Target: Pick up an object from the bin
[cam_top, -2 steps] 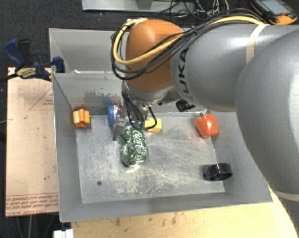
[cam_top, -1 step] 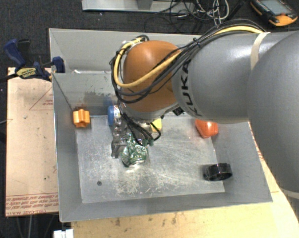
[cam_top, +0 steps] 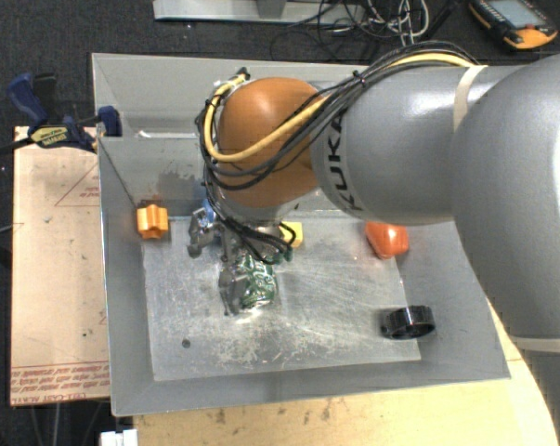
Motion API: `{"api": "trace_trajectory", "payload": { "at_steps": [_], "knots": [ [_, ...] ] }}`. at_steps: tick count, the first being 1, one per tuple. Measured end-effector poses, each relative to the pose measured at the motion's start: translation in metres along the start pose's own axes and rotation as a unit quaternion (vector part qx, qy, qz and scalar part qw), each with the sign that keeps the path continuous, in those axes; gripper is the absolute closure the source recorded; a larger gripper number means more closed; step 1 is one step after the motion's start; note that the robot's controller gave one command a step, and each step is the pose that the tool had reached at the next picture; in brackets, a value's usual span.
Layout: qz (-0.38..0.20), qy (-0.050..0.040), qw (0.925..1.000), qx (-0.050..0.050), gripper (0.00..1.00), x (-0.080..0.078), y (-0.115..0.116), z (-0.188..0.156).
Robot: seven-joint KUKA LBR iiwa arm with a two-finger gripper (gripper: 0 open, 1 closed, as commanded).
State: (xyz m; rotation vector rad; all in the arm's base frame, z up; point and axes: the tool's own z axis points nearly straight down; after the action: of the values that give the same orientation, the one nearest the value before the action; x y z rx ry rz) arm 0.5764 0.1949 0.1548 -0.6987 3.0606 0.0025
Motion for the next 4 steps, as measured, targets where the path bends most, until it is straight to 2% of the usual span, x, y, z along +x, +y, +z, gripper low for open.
{"api": "trace_trajectory", "payload": {
  "at_steps": [1, 2, 3, 4],
  "knots": [
    [0.0, -0.0001, 1.0, 0.0, 0.0, 0.0, 0.0, 0.0],
    [-0.002, -0.0026, 1.0, 0.0, 0.0, 0.019, -0.035, 0.033],
    [-0.062, 0.0055, 0.9981, -0.002, 1.0, 0.02, -0.064, 0.07],
    [-0.062, 0.0052, 0.9981, -0.002, 1.0, 0.02, -0.065, 0.07]
  ]
}}
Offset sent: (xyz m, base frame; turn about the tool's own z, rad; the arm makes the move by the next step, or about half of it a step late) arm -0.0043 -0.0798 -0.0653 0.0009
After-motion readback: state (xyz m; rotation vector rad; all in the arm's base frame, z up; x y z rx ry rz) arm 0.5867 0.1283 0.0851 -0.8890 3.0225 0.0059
